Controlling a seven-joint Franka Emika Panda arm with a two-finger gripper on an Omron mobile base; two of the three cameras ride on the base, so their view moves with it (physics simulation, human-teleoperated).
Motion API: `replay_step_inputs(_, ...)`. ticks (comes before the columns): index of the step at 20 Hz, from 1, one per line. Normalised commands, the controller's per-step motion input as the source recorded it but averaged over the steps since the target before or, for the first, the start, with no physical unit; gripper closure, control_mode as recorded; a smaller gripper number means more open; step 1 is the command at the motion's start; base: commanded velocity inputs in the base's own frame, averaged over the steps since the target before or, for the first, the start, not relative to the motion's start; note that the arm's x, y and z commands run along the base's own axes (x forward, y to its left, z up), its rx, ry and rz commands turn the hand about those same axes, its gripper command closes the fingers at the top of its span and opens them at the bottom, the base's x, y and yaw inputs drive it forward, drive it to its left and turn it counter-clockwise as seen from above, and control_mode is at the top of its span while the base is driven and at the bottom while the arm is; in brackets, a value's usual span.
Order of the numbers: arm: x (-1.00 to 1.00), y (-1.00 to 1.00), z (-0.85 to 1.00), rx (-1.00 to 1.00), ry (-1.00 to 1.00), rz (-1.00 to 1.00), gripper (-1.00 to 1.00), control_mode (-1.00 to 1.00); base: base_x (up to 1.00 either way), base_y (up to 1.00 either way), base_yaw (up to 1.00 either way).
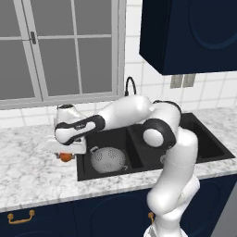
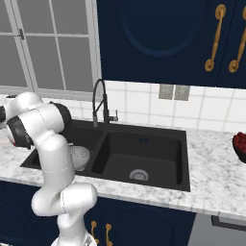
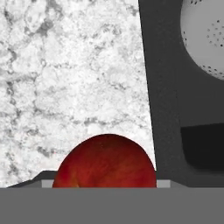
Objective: Put the colander in the sink, put the apple in the colander, and turn on the sink faucet and pour water over the colander.
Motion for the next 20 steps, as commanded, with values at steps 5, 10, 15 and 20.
replay_step_inputs(5,0.01,-0.96,0.01,-0.02,0.00,-0.11,1.00,-1.00,0.00,0.00,0.00)
replay_step_inputs(10,0.19,-1.00,0.00,0.00,0.06,-0.08,1.00,-1.00,0.00,0.00,0.00)
replay_step_inputs(15,0.49,-0.81,-0.16,-0.03,0.11,-0.06,1.00,-1.00,0.00,0.00,0.00)
replay_step_inputs(20,0.78,-0.11,-0.48,-0.11,0.12,-0.11,1.00,-1.00,0.00,0.00,0.00)
